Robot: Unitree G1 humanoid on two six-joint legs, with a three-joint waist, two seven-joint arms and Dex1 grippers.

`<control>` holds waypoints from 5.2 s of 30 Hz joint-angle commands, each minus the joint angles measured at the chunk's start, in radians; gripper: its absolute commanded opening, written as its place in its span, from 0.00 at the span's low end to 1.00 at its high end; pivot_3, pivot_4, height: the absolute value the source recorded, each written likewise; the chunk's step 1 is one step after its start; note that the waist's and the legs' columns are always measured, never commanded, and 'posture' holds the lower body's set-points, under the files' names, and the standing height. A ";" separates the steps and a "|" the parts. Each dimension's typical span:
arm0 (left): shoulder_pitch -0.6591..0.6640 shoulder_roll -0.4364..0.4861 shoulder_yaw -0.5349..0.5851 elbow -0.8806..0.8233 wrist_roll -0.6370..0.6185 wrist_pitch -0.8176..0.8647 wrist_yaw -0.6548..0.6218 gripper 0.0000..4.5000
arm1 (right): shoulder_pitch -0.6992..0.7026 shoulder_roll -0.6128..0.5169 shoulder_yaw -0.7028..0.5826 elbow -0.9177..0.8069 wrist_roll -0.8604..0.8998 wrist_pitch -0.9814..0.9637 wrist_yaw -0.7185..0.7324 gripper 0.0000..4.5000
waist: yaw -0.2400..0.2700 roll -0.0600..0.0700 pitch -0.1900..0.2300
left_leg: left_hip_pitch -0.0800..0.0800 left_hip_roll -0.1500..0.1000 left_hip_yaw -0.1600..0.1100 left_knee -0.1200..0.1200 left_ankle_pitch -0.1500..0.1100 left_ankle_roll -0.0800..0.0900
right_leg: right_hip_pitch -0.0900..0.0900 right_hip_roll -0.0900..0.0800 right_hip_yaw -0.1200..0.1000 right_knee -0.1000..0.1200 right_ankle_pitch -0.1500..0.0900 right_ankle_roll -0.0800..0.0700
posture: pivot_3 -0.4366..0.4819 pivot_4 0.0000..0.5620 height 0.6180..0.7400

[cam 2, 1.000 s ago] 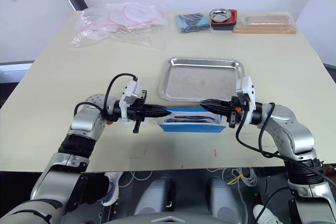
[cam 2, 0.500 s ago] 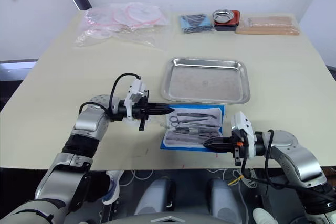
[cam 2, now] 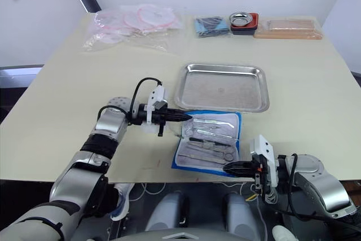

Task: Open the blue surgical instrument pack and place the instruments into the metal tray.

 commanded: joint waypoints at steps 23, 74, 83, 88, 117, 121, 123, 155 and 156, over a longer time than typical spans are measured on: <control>0.134 0.083 -0.073 -0.210 0.109 0.256 0.134 0.00 | -0.045 0.000 0.056 0.079 -0.110 -0.126 -0.004 0.01 | -0.027 0.003 -0.015 | 0.002 0.000 0.000 -0.002 0.000 0.000 | 0.000 0.001 0.001 0.000 -0.001 0.000 | 0.48 0.27 1.00; 0.191 0.080 0.077 -0.331 -0.071 0.438 0.262 0.42 | -0.051 -0.015 0.106 0.093 -0.142 -0.114 0.010 0.37 | -0.029 0.001 -0.017 | 0.003 0.000 0.000 -0.002 0.000 0.000 | 0.000 0.001 0.002 0.000 -0.002 0.000 | 0.48 0.27 1.00; 0.197 0.156 0.118 -0.377 -0.160 0.437 0.163 0.42 | -0.005 -0.040 0.024 0.025 -0.077 -0.098 -0.008 0.37 | -0.029 -0.001 -0.015 | 0.002 0.000 0.000 -0.002 0.000 0.000 | 0.000 0.001 0.002 0.000 -0.002 -0.001 | 0.48 0.27 1.00; 0.183 0.193 0.126 -0.365 -0.189 0.397 0.085 0.42 | 0.009 -0.055 -0.027 -0.003 -0.047 -0.106 -0.006 0.37 | -0.028 -0.002 -0.013 | 0.001 0.001 -0.001 -0.002 0.000 0.000 | -0.001 0.001 0.001 0.000 -0.003 -0.002 | 0.48 0.27 1.00; 0.277 0.398 0.165 -0.635 -0.306 0.129 -0.190 1.00 | -0.253 0.111 0.007 0.298 -0.143 -0.478 0.086 1.00 | -0.026 -0.007 -0.002 | 0.000 0.001 0.000 -0.002 0.000 0.000 | -0.002 0.001 0.001 0.000 -0.002 -0.003 | 0.48 0.27 1.00; 0.307 0.399 0.156 -0.665 -0.314 0.120 -0.175 1.00 | -0.288 0.140 0.027 0.362 -0.161 -0.514 0.098 1.00 | -0.026 -0.007 -0.002 | -0.001 0.001 0.000 -0.002 0.000 0.000 | -0.002 0.001 0.001 -0.001 -0.001 -0.003 | 0.48 0.27 1.00; 0.319 0.393 0.155 -0.681 -0.321 0.125 -0.162 1.00 | -0.301 0.155 0.032 0.395 -0.167 -0.529 0.102 1.00 | -0.026 -0.007 -0.001 | -0.001 0.001 0.001 -0.002 0.000 0.000 | -0.002 0.001 0.002 -0.001 0.000 -0.003 | 0.48 0.27 1.00; 0.345 0.371 0.130 -0.664 -0.298 0.103 -0.138 1.00 | -0.419 0.125 0.158 0.797 -0.329 -0.658 0.225 1.00 | -0.026 -0.013 -0.004 | 0.003 0.001 0.001 -0.002 0.000 0.000 | 0.001 0.001 0.001 0.000 -0.001 -0.005 | 0.48 0.27 1.00; 0.346 0.371 0.129 -0.661 -0.294 0.098 -0.139 1.00 | -0.423 0.120 0.165 0.804 -0.337 -0.668 0.230 1.00 | -0.026 -0.014 -0.004 | 0.003 0.001 0.001 -0.002 0.000 0.000 | 0.001 0.001 0.001 0.000 -0.001 -0.005 | 0.48 0.27 1.00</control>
